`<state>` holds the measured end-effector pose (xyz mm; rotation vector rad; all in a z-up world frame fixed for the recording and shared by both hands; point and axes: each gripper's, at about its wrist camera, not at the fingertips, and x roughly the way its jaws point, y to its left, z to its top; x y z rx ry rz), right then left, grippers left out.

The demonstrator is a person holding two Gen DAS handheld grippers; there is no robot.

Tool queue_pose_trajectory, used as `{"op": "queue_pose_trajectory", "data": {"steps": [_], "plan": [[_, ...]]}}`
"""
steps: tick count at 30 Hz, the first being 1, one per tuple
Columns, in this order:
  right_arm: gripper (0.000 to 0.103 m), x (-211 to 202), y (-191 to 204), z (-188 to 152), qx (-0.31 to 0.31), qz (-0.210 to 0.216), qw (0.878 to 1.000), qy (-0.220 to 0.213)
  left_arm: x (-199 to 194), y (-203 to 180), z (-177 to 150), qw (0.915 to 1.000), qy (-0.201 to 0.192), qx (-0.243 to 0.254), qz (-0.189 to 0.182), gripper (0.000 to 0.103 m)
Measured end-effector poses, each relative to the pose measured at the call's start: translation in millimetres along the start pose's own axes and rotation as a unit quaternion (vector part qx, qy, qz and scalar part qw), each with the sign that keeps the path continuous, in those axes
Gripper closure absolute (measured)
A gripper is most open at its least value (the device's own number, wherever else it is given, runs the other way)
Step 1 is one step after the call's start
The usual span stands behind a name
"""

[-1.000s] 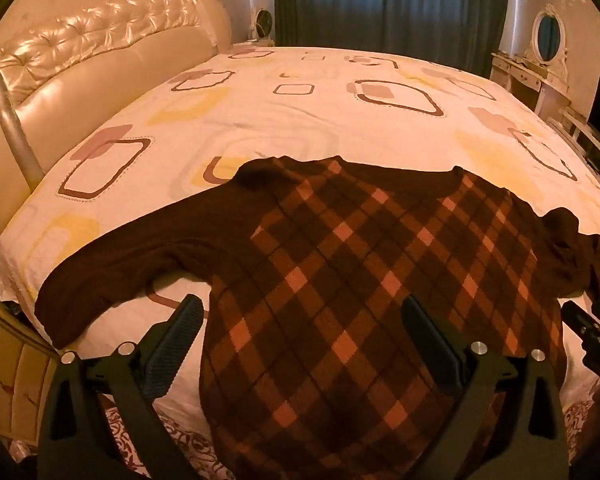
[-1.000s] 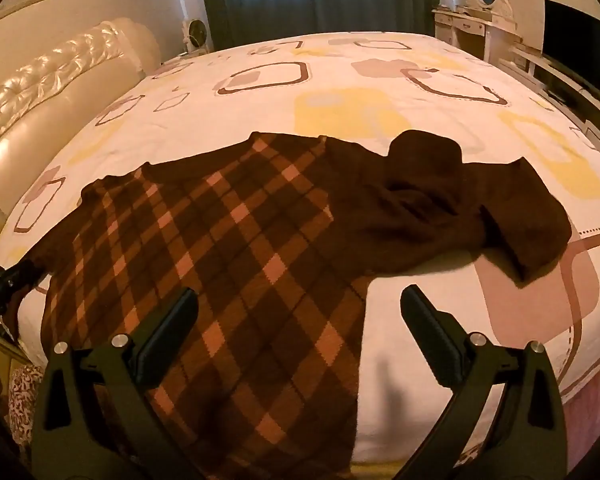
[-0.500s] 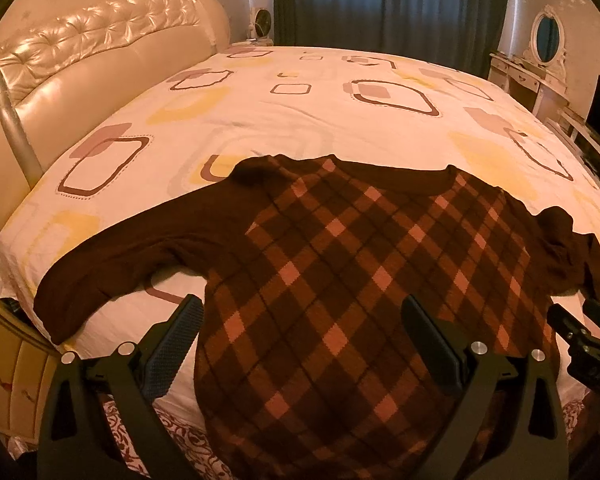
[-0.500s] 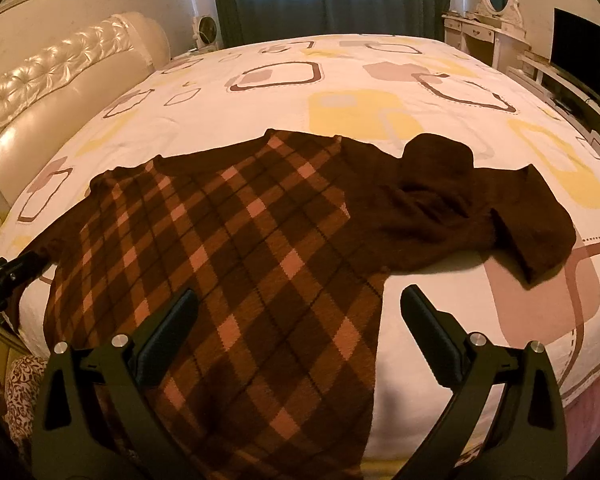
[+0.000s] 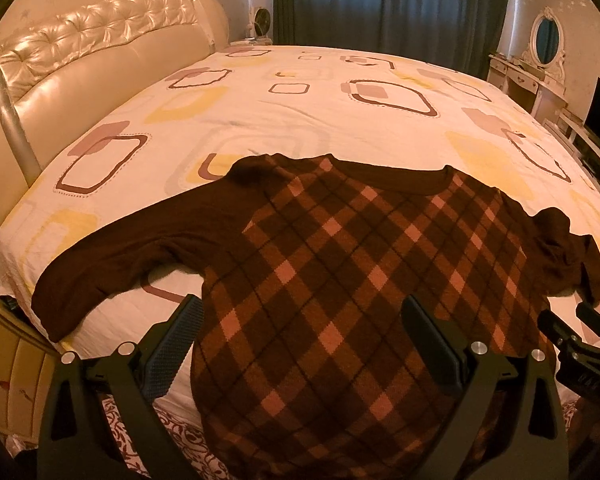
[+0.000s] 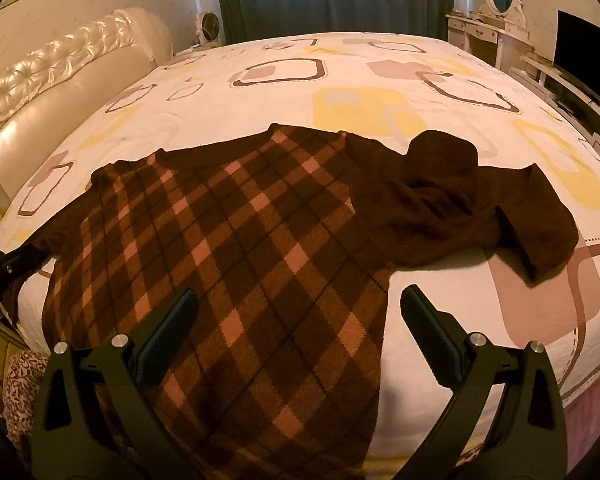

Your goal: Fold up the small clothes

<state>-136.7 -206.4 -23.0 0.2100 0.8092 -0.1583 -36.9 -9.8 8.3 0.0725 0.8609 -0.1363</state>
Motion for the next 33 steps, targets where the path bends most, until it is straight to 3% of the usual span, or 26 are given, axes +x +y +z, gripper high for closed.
{"op": "queue_pose_trajectory", "data": {"steps": [33], "plan": [[0.002, 4.0, 0.9, -3.0, -0.002, 0.003, 1.000, 0.007, 5.6, -2.6, -6.9, 0.9999, 0.010, -0.002, -0.006, 0.004]]}}
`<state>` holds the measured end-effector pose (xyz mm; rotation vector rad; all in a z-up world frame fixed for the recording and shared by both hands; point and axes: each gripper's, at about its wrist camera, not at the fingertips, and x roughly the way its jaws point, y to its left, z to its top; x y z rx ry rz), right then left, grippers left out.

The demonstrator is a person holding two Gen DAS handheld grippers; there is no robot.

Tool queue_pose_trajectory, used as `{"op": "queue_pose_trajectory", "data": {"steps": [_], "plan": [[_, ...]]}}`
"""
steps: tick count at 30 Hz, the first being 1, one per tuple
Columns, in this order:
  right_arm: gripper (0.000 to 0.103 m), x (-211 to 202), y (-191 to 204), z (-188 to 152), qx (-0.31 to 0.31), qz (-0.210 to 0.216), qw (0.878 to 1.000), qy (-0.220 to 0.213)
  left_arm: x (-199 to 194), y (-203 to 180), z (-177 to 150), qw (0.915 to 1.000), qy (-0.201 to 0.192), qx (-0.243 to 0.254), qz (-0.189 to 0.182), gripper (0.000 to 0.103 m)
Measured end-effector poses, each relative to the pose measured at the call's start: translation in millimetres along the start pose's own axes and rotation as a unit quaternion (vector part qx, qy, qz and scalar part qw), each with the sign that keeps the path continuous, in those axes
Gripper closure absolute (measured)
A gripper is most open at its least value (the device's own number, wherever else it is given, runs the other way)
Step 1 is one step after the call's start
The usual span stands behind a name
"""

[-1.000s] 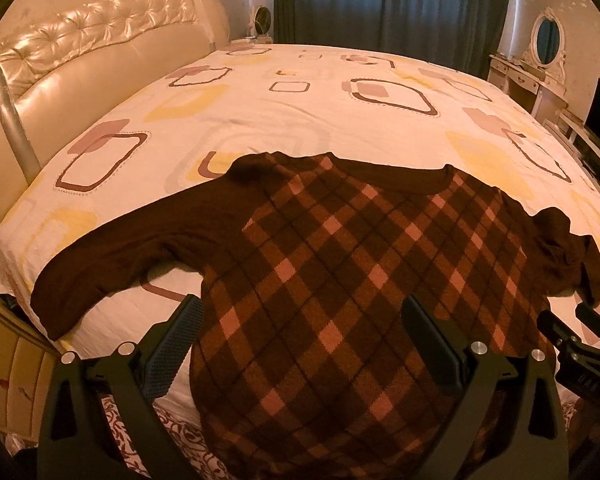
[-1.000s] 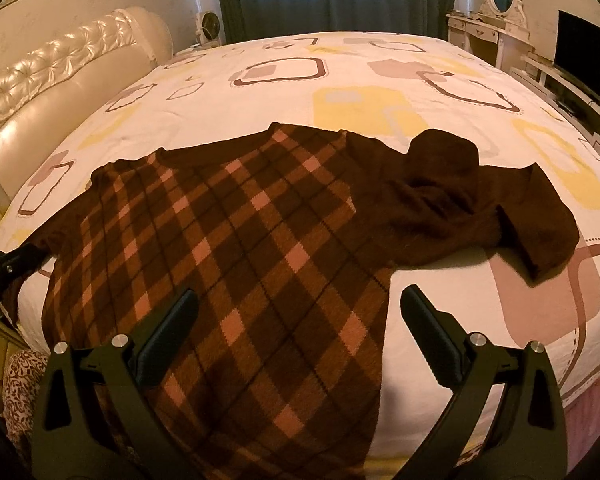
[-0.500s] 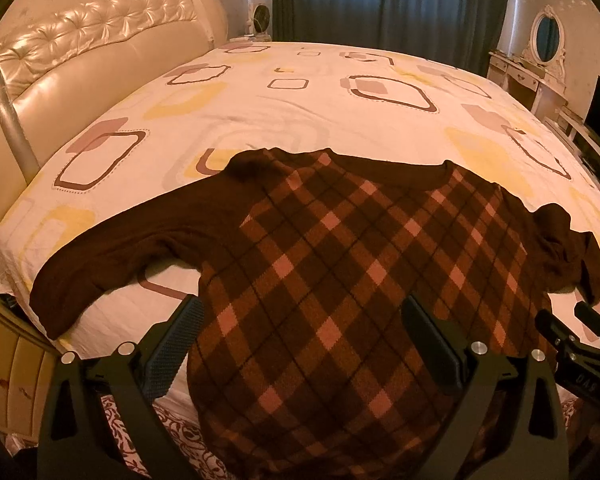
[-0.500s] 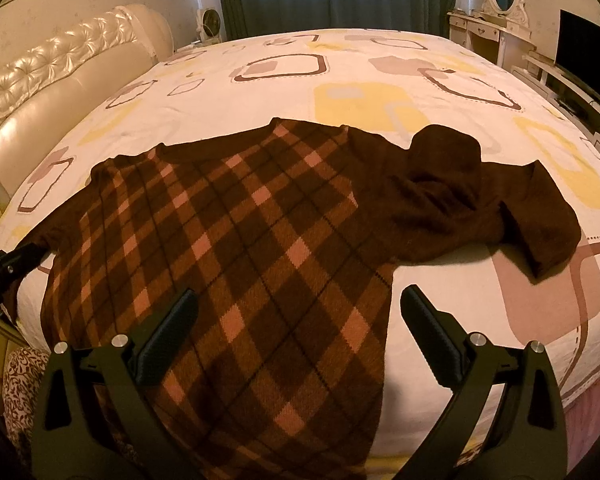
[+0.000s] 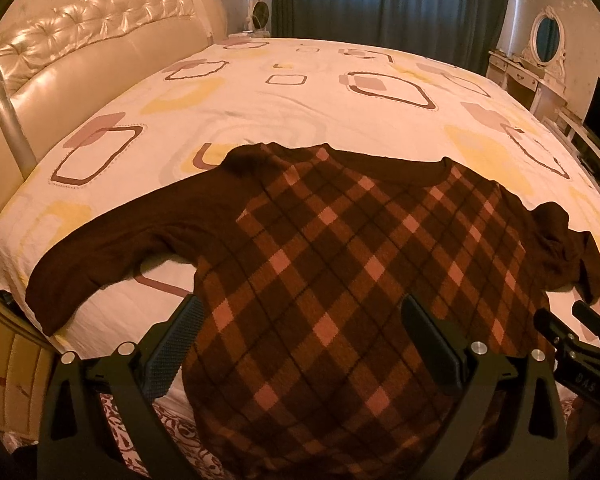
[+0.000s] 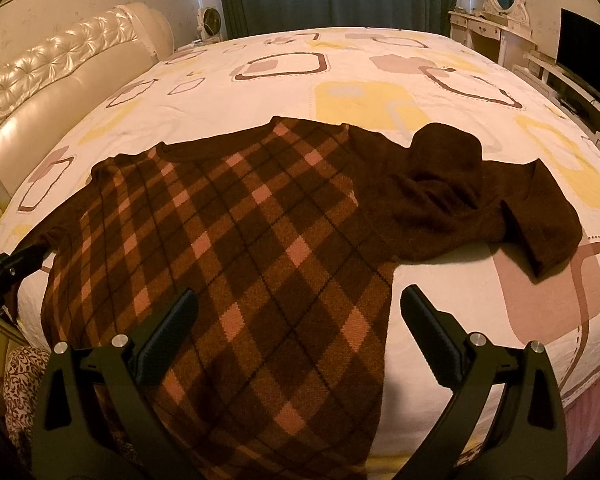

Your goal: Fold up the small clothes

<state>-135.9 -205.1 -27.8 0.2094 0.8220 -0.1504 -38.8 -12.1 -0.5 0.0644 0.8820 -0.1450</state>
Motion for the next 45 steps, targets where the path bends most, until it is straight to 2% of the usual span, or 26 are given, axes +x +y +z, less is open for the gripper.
{"op": "queue_pose_trajectory", "data": {"steps": [6, 11, 14, 19, 20, 22, 23, 24, 26, 29, 31, 33, 35, 38, 41, 42, 45], "plan": [[0.002, 3.7, -11.6, -0.8, 0.009, -0.003, 1.000, 0.009, 3.3, 0.0, -1.7, 1.0000, 0.006, -0.001, -0.003, 0.004], [0.002, -4.4, -62.7, 20.4, 0.058, -0.015, 0.998, 0.002, 8.8, 2.5, -3.9, 0.9999, 0.015, -0.004, -0.006, 0.004], [0.002, -7.7, -104.2, 29.5, 0.077, -0.063, 0.995, 0.000, 13.3, 4.0, -5.4, 0.9996, 0.025, -0.008, -0.007, 0.004], [0.003, 7.9, -157.7, 29.2, 0.039, -0.180, 0.982, 0.029, 20.0, 4.9, -9.2, 0.9992, 0.037, -0.012, -0.011, 0.004], [0.005, 12.8, -164.1, 27.6, 0.031, -0.195, 0.980, 0.036, 20.8, 4.1, -9.9, 0.9992, 0.038, -0.010, -0.010, 0.004], [0.029, 25.6, -175.9, 23.7, 0.015, -0.211, 0.976, 0.056, 22.2, 2.4, -11.3, 0.9992, 0.039, -0.005, -0.009, 0.004], [0.063, 31.8, -181.0, 22.0, 0.010, -0.206, 0.976, 0.070, 23.5, 1.6, -12.4, 0.9991, 0.041, -0.003, -0.007, 0.004], [0.081, 35.2, -186.6, 20.9, 0.016, -0.189, 0.979, 0.080, 24.8, 1.0, -13.2, 0.9991, 0.043, -0.002, -0.006, 0.004], [0.091, 31.9, -199.6, 22.4, 0.046, -0.164, 0.982, 0.075, 27.5, -0.4, -14.0, 0.9989, 0.048, -0.001, -0.004, 0.004], [0.094, 11.9, -219.5, 28.8, 0.088, -0.135, 0.986, 0.049, 32.5, -2.2, -15.9, 0.9985, 0.055, -0.002, -0.003, 0.004], [0.095, -7.4, -240.7, 35.9, 0.131, -0.100, 0.986, 0.027, 36.7, -4.2, -16.8, 0.9981, 0.061, -0.001, 0.000, 0.004], [0.095, -23.0, -262.3, 39.9, 0.167, -0.079, 0.983, 0.012, 40.1, -7.2, -17.3, 0.9978, 0.066, 0.002, 0.001, 0.004], [0.095, -42.0, -298.8, 40.8, 0.218, -0.054, 0.974, -0.002, 42.2, -10.8, -17.8, 0.9976, 0.069, 0.005, 0.001, 0.004], [0.096, -61.9, -351.2, 35.0, 0.294, -0.032, 0.955, -0.021, 44.5, -16.8, -17.8, 0.9974, 0.071, 0.012, 0.001, 0.004], [0.096, -74.0, -404.5, 18.2, 0.369, -0.007, 0.929, -0.036, 46.3, -22.5, -17.1, 0.9971, 0.074, 0.018, 0.001, 0.004], [0.096, -72.7, -423.8, 8.9, 0.401, 0.007, 0.915, -0.034, 47.0, -24.6, -16.9, 0.9970, 0.075, 0.019, 0.001, 0.004], [0.095, -58.7, -450.6, -9.3, 0.447, 0.020, 0.894, -0.011, 49.2, -32.0, -16.5, 0.9966, 0.079, 0.025, 0.001, 0.004]]}}
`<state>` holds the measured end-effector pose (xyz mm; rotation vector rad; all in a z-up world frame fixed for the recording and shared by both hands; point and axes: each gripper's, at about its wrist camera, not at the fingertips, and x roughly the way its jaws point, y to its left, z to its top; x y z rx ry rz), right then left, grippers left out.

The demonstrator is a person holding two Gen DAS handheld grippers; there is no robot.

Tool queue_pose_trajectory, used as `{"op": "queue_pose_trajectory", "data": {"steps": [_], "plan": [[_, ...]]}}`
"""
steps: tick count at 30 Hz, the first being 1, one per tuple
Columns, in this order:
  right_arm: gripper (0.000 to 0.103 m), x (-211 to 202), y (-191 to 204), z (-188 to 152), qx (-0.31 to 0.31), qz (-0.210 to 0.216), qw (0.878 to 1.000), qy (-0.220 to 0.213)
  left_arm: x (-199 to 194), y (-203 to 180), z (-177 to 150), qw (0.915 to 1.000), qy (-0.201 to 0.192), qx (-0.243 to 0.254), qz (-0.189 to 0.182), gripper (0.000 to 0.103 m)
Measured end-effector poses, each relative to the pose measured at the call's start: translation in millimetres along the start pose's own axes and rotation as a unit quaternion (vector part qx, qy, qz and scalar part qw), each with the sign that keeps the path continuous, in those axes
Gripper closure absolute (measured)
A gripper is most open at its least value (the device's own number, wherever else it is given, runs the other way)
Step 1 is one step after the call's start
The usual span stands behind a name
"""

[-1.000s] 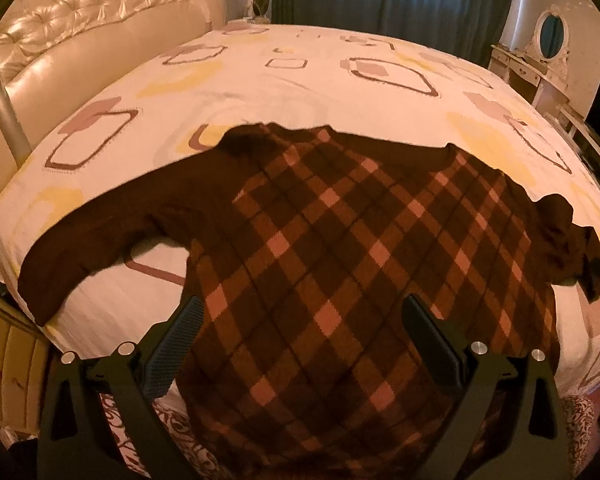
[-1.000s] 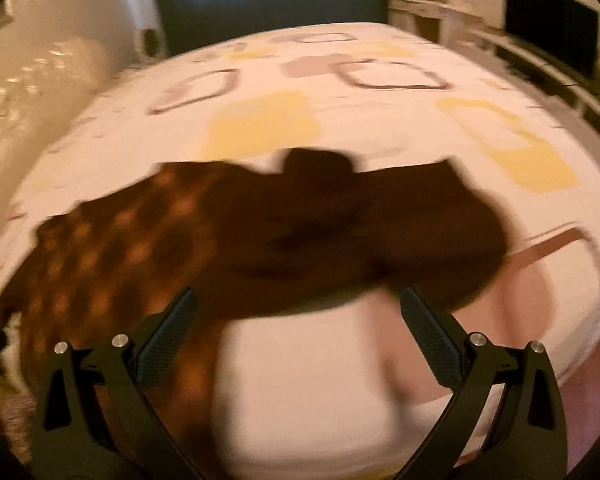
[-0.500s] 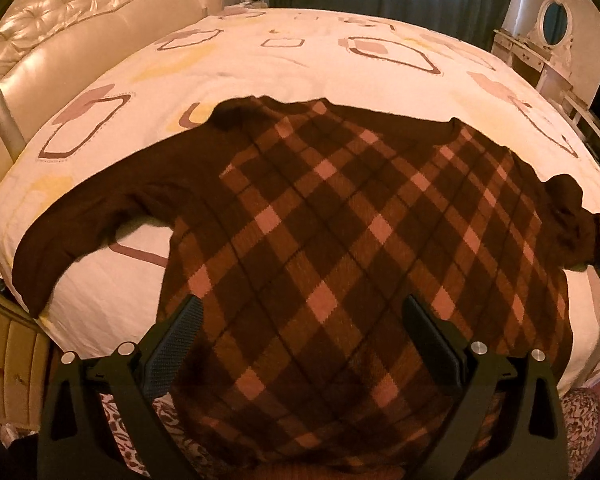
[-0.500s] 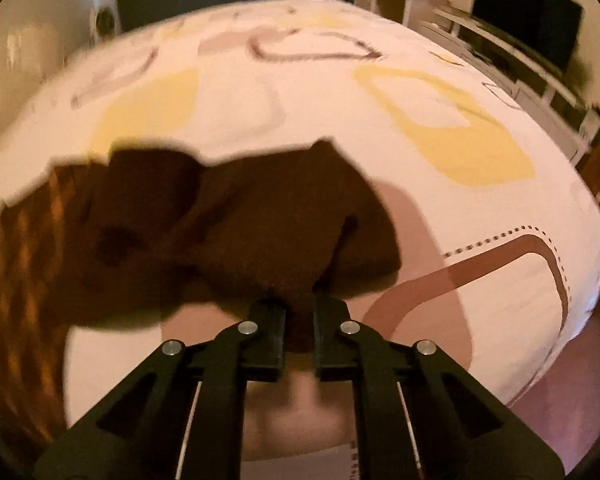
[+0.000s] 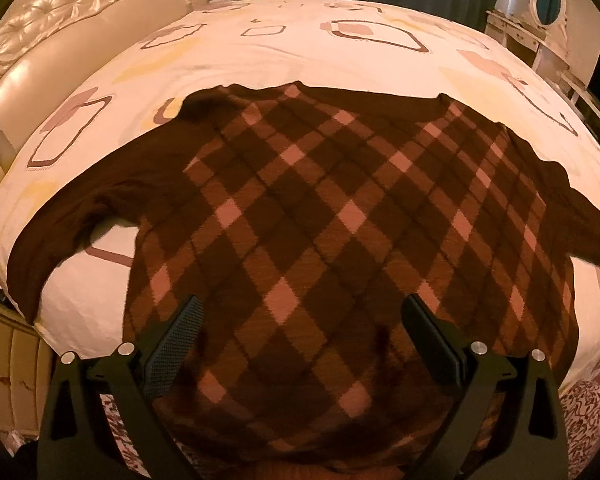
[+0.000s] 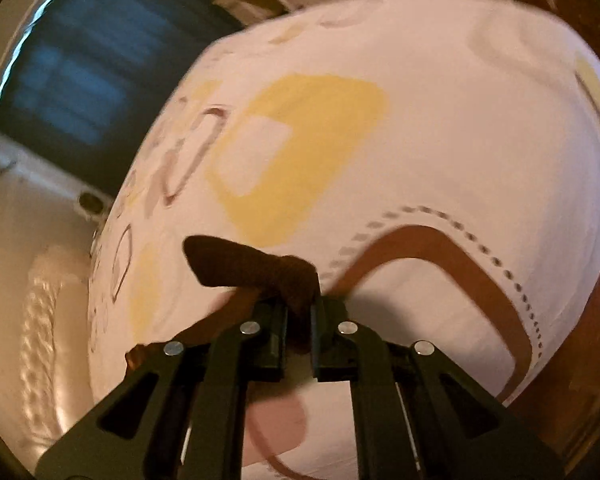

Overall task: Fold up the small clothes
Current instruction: 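Grasp the crumpled sweater sleeve with the right tool and lift it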

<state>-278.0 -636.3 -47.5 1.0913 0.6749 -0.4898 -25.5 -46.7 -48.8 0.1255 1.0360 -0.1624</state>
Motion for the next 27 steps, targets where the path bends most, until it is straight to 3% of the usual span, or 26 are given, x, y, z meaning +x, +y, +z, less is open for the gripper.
{"op": "queue_pose_trajectory", "data": {"steps": [2, 4, 6, 8, 10, 15, 17, 18, 19, 20, 21, 22, 27], "plan": [[0.093, 12.3, -16.0, -0.9, 0.017, 0.002, 0.999, 0.032, 0.6, -4.5, 0.7, 1.0000, 0.001, 0.004, -0.001, 0.004], [0.082, 10.9, -28.4, -8.3, 0.038, -0.012, 0.999, 0.023, 1.1, -8.3, 0.3, 1.0000, 0.002, 0.010, -0.001, 0.004], [0.046, 5.8, -41.9, -12.7, 0.072, 0.004, 0.997, 0.008, 1.8, -10.7, -0.3, 0.9999, 0.004, 0.013, 0.000, 0.004], [0.037, -5.9, -58.0, -16.5, 0.111, 0.044, 0.993, -0.019, 3.2, -11.7, -0.3, 0.9999, 0.006, 0.016, 0.000, 0.004], [0.031, -11.3, -65.6, -17.8, 0.128, 0.058, 0.990, -0.033, 4.7, -12.8, -0.1, 0.9998, 0.008, 0.016, 0.002, 0.004], [0.031, -1.0, -68.2, -19.0, 0.121, 0.082, 0.989, -0.016, 9.8, -17.7, -1.0, 0.9998, 0.018, 0.012, -0.001, 0.004], [0.033, 4.6, -65.3, -16.5, 0.121, 0.090, 0.988, -0.017, 10.2, -20.6, -2.1, 0.9997, 0.020, 0.016, -0.002, 0.004], [0.044, 7.9, -62.9, -15.4, 0.120, 0.089, 0.989, -0.019, 10.1, -22.0, -2.5, 0.9996, 0.020, 0.018, -0.002, 0.004], [0.056, 10.1, -61.2, -15.5, 0.116, 0.085, 0.990, -0.018, 9.7, -22.8, -2.7, 0.9996, 0.019, 0.020, -0.002, 0.004], [0.092, 14.7, -60.5, -13.6, 0.110, 0.084, 0.990, -0.012, 9.2, -23.3, -2.8, 0.9996, 0.017, 0.022, -0.002, 0.004], [0.099, 14.1, -65.0, -14.2, 0.107, 0.087, 0.990, 0.002, 9.1, -23.8, -2.6, 0.9996, 0.016, 0.022, -0.002, 0.004], [0.099, 14.4, -65.6, -14.8, 0.107, 0.088, 0.990, 0.006, 8.5, -22.8, -2.3, 0.9997, 0.016, 0.021, -0.002, 0.004], [0.100, -9.8, -78.2, -20.2, 0.108, 0.065, 0.991, -0.050, 8.9, -16.2, -1.2, 0.9998, 0.014, 0.015, 0.001, 0.004]]}}
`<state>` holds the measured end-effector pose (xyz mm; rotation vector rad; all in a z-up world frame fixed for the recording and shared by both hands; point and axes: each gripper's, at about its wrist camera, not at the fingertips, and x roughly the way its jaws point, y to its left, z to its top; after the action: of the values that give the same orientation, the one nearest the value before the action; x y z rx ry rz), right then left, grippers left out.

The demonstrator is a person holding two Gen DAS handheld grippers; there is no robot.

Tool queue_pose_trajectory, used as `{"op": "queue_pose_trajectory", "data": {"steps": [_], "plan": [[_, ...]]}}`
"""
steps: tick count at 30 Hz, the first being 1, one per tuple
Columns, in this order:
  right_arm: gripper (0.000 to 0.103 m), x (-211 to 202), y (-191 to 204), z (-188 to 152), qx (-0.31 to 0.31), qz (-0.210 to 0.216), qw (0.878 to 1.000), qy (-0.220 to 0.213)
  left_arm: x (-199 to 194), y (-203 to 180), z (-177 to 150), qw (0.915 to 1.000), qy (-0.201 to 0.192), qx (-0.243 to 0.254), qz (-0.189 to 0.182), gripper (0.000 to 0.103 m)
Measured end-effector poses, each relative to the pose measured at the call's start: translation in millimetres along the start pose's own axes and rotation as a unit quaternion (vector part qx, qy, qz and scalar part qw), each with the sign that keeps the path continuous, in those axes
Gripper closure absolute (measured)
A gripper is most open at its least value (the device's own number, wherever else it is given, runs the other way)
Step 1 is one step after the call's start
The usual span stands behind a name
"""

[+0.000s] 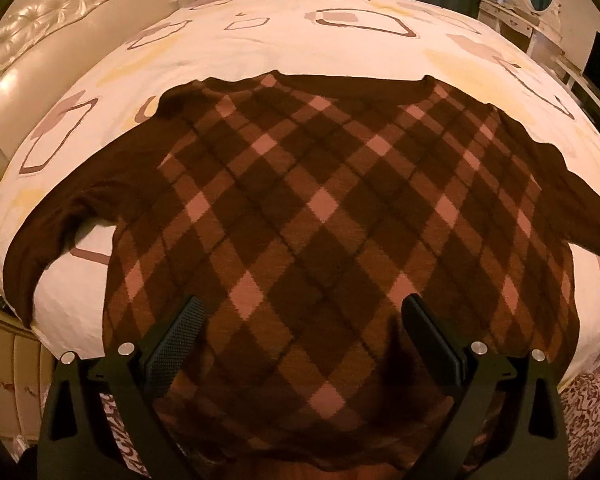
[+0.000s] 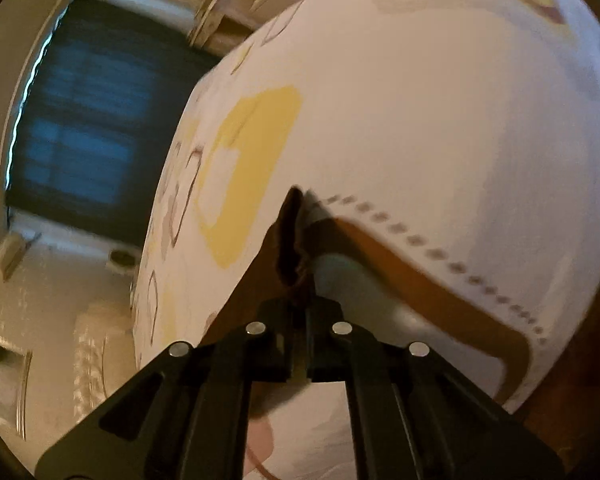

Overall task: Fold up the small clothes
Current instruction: 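Grasp the crumpled sweater sleeve with the right tool and lift it, then fold the held sleeve across the sweater body with the right tool, release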

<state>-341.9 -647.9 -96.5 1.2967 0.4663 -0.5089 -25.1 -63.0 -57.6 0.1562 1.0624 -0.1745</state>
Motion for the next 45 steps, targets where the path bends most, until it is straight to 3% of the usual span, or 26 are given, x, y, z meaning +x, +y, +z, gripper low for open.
{"op": "queue_pose_trajectory", "data": {"steps": [2, 4, 10, 14, 16, 19, 20, 24, 26, 28, 30, 33, 37, 41, 45], "plan": [[0.100, 2.3, -10.9, -2.7, 0.006, -0.018, 1.000, 0.003, 1.8, 4.0, -0.2, 1.0000, 0.001, -0.003, 0.001, 0.004], [0.100, 1.5, -23.8, -5.8, 0.019, -0.007, 1.000, 0.004, 3.4, 6.6, -0.1, 1.0000, 0.003, -0.005, 0.004, 0.004], [0.100, -7.4, -10.3, -7.5, -0.002, -0.031, 0.999, -0.022, 3.0, 19.9, -1.9, 0.9999, -0.003, -0.013, 0.001, 0.004], [0.100, -2.4, -14.4, -6.4, 0.011, -0.036, 0.999, -0.013, 5.1, 29.4, -3.2, 0.9999, -0.002, -0.013, 0.002, 0.004], [0.095, -7.9, -14.6, -4.7, 0.033, -0.043, 0.998, -0.024, 4.5, 36.1, -4.4, 0.9999, -0.005, -0.009, 0.004, 0.004], [0.082, -19.1, 6.7, -6.6, 0.007, -0.078, 0.996, -0.053, 2.8, 46.5, -5.5, 0.9999, -0.014, -0.004, 0.005, 0.004], [0.076, -21.8, 16.8, -9.1, -0.004, -0.075, 0.995, -0.061, 2.6, 49.8, -5.8, 0.9999, -0.015, -0.003, 0.005, 0.004], [0.066, -15.1, 72.8, -31.4, -0.063, -0.033, 0.996, -0.056, 1.0, 65.2, -8.5, 0.9998, -0.021, -0.001, 0.007, 0.004], [0.054, -1.2, 109.4, -54.2, -0.106, -0.014, 0.994, -0.035, -0.5, 74.1, -10.5, 0.9997, -0.023, -0.001, 0.004, 0.004], [0.054, 19.3, 147.4, -87.1, -0.156, 0.005, 0.988, 0.000, -2.3, 84.6, -12.0, 0.9997, -0.024, -0.004, -0.002, 0.004], [0.052, 39.4, 178.6, -120.8, -0.200, 0.018, 0.979, 0.038, -5.1, 96.4, -13.4, 0.9995, -0.028, -0.009, -0.004, 0.004], [0.050, 78.1, 223.9, -190.9, -0.269, 0.035, 0.956, 0.114, -11.2, 118.9, -16.8, 0.9989, -0.042, -0.022, -0.008, 0.004], [0.048, 113.1, 259.0, -271.0, -0.341, 0.039, 0.923, 0.173, -16.4, 162.1, -22.2, 0.9965, -0.051, -0.065, -0.010, 0.004], [0.048, 136.7, 278.2, -329.4, -0.362, 0.055, 0.905, 0.218, -16.5, 217.9, -30.9, 0.9904, -0.046, -0.126, -0.031, 0.004], [0.043, 144.7, 283.9, -371.6, -0.386, 0.054, 0.888, 0.245, -17.0, 291.8, -47.9, 0.9774, -0.054, -0.196, -0.057, 0.004]]}}
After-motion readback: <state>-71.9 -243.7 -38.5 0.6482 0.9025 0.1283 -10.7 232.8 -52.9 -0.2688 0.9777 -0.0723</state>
